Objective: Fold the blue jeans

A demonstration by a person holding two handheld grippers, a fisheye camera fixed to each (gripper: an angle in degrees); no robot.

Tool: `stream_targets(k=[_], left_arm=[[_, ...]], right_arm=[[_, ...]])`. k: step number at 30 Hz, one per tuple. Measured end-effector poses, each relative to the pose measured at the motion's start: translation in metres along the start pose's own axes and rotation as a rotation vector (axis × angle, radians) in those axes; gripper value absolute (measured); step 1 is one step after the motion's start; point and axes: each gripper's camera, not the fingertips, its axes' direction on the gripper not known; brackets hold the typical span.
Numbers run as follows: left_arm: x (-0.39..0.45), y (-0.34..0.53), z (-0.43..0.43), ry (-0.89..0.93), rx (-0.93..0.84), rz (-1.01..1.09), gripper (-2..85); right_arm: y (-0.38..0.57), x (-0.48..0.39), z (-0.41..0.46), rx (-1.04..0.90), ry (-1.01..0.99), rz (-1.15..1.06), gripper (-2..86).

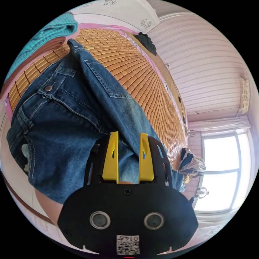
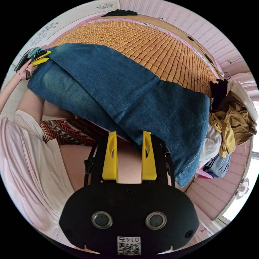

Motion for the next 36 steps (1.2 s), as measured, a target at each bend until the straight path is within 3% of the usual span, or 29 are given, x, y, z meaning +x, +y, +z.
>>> stream_targets(k=[4,9,13,18,25,27,31,36], left_arm=[[0.007,-0.014,0.036,-0.005,-0.098,-0.050,8.2],[0.014,-0.015,0.043,-0.020,-0.088,-0.031,1.4],[0.042,-0.012,0.024,0.007,-0.034,0.108,-0.6],[0.086,-0.008,-0.010,0.053,0.041,0.293,-0.9],[0.146,-0.042,-0.014,-0.002,0.108,0.442,0.4],[0.152,-0.063,0.007,-0.046,0.091,0.405,3.3],[0.133,-0.078,0.041,-0.057,0.063,0.192,7.7],[0.131,-0.033,0.033,-0.082,0.042,0.399,6.7]], right_arm=[[-0.016,-0.001,0.011,-0.048,0.043,0.026,10.1],[-0.020,-0.008,0.008,-0.069,0.062,-0.025,5.5],[-0.009,0.004,-0.048,0.073,0.041,0.016,0.5],[-0.010,0.031,-0.143,0.262,0.167,-0.027,-0.4],[-0.119,0.109,-0.223,0.393,0.217,-0.214,0.4],[-0.165,0.140,-0.217,0.430,0.158,-0.141,2.2],[-0.222,0.190,-0.171,0.417,-0.006,0.241,7.3],[-0.212,0.171,-0.116,0.435,-0.012,0.230,9.9]])
